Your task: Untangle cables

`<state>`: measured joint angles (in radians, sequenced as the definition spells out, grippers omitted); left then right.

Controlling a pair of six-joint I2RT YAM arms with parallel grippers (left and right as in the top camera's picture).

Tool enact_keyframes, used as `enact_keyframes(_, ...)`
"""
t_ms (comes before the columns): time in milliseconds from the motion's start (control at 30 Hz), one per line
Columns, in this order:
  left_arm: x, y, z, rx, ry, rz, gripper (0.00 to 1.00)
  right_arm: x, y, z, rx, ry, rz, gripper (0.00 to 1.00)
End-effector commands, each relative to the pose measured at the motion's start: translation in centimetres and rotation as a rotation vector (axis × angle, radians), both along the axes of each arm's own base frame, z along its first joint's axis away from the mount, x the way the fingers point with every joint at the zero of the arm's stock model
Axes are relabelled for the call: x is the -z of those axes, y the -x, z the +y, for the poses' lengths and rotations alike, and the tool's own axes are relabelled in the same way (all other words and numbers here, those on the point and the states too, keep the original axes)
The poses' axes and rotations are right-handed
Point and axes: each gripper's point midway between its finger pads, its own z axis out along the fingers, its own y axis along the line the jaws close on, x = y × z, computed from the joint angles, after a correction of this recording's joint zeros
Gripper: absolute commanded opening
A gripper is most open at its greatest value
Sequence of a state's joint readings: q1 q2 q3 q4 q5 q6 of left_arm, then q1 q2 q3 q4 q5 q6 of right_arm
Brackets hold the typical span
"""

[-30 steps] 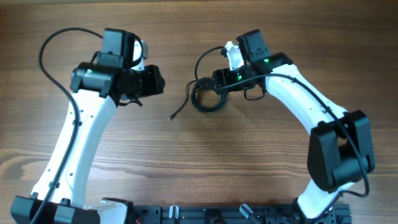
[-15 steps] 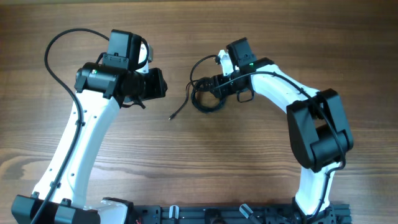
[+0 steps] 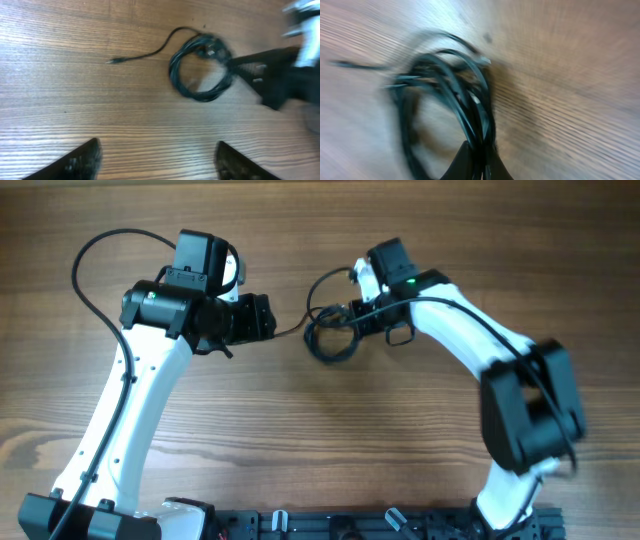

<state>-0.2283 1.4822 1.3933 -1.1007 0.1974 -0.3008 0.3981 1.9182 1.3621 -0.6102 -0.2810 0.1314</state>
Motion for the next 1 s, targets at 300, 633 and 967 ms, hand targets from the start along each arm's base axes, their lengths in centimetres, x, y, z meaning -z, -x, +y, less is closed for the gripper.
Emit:
enact_keyframes(300, -5.0, -3.4, -9.8, 0.233, 0.203, -0.300, 0.71, -23.0, 3.7, -1.4, 0.023, -0.220, -0.484, 0.04)
enact_keyframes(633, -7.2, -5.8, -10.9, 0.229, 0.190, -0.462, 0.51, -24.8, 6.1, 1.9, -0.084, -0.445, -0.391, 0.04)
enact_keyframes(967, -4.7, -6.5, -11.2, 0.229, 0.172, -0.404, 0.23, -26.3, 7.9, 3.6, -0.165, -0.582, -0.330, 0.04)
